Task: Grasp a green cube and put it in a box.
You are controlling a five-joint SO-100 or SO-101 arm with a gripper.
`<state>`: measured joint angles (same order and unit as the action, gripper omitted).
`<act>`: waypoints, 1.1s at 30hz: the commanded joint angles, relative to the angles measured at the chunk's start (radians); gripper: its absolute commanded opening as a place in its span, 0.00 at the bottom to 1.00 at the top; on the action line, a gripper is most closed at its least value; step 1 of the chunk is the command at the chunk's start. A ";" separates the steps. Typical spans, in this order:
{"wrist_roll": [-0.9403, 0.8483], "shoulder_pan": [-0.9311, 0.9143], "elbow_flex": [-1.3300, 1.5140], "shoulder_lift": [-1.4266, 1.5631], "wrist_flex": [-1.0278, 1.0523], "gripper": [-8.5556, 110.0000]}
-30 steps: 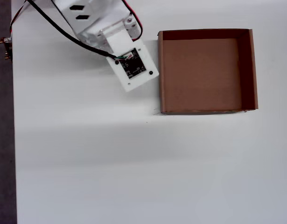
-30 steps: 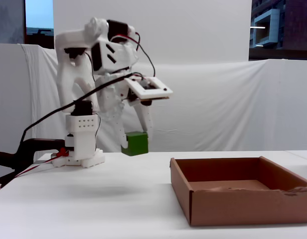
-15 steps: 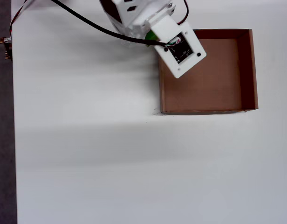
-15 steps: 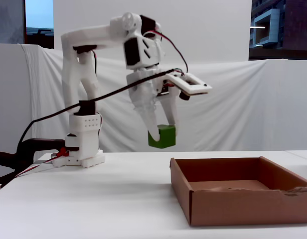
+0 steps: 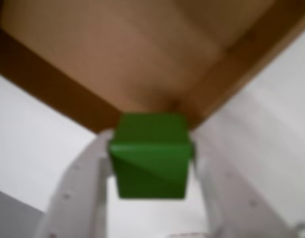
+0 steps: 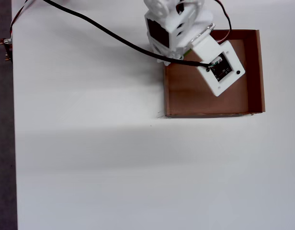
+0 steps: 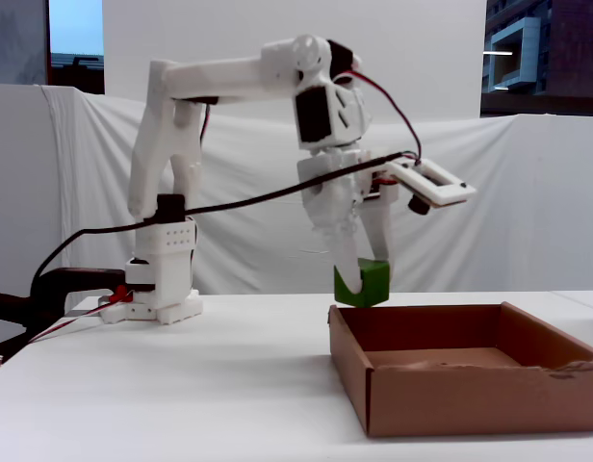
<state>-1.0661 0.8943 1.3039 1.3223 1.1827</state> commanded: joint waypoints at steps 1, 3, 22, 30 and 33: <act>0.002 0.014 -0.107 -0.014 0.005 0.18; 0.003 0.017 -0.141 -0.048 0.009 0.18; 0.021 0.055 -0.350 -0.325 0.057 0.18; 0.031 0.071 -0.382 -0.396 0.060 0.18; 0.034 0.074 -0.403 -0.419 0.060 0.18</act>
<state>-1.0385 0.9541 0.9633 0.8912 1.2395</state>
